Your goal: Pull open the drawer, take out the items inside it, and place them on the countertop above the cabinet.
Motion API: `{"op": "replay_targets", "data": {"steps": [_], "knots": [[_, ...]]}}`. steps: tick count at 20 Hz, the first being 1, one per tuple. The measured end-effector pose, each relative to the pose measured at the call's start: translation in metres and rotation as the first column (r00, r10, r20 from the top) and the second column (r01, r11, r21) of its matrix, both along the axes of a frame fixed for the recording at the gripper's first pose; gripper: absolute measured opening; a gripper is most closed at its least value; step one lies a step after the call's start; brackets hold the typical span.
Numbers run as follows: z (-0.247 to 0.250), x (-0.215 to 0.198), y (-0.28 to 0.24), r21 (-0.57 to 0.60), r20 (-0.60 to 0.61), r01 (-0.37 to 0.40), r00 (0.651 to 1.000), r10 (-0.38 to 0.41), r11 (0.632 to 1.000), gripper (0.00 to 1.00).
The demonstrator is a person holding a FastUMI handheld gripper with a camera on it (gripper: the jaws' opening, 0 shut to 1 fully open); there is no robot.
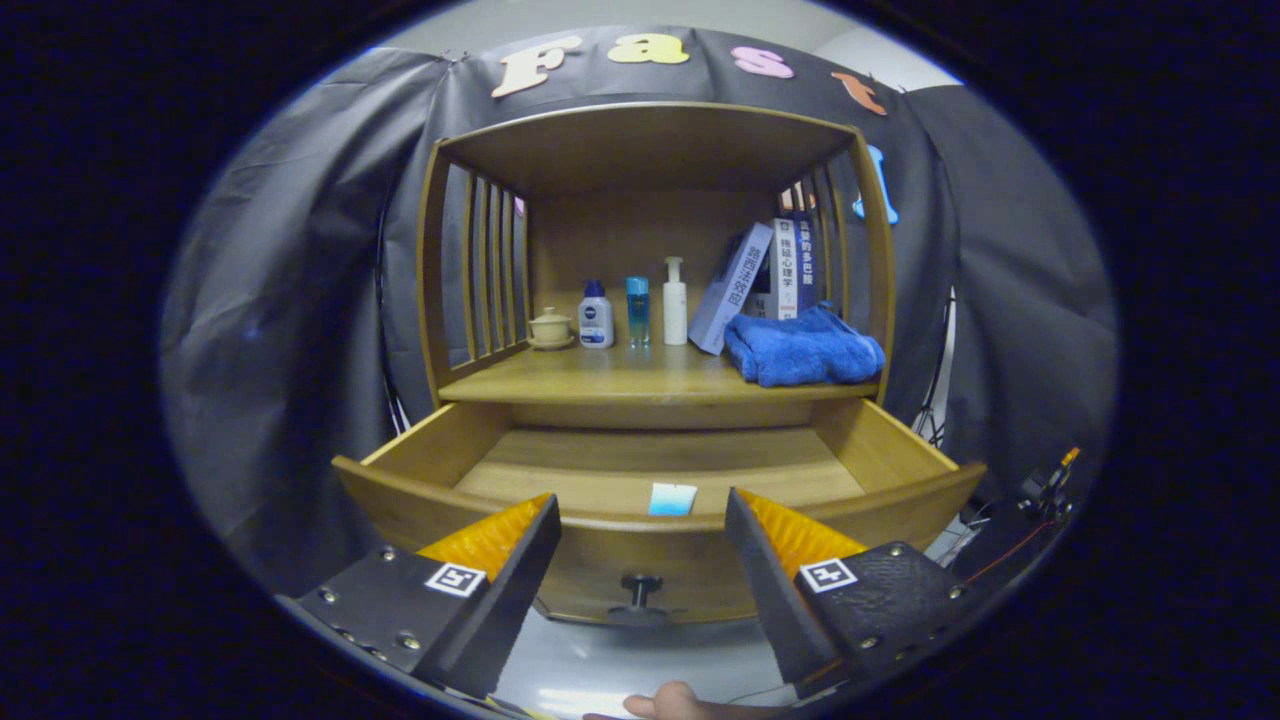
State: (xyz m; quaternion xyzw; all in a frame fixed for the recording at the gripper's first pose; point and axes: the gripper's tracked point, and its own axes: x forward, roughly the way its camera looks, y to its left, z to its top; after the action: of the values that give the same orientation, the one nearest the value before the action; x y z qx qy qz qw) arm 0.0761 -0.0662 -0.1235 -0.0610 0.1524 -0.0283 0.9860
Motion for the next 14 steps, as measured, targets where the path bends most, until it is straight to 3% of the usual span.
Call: {"op": "replay_targets", "data": {"steps": [3, 6, 10, 14], "knots": [[0.002, 0.029, 0.011, -0.003, -0.069, -0.003, 0.998, 0.003, 1.000, 0.99], [-0.015, 0.056, 0.021, 0.012, -0.213, -0.026, 0.977, 0.028, 1.000, 0.99], [-0.053, 0.084, 0.022, 0.064, -0.416, 0.002, 0.909, 0.025, 0.998, 0.99], [-0.080, 0.107, -0.002, 0.034, -0.531, 0.112, 0.844, -0.077, 0.993, 0.99]]}}
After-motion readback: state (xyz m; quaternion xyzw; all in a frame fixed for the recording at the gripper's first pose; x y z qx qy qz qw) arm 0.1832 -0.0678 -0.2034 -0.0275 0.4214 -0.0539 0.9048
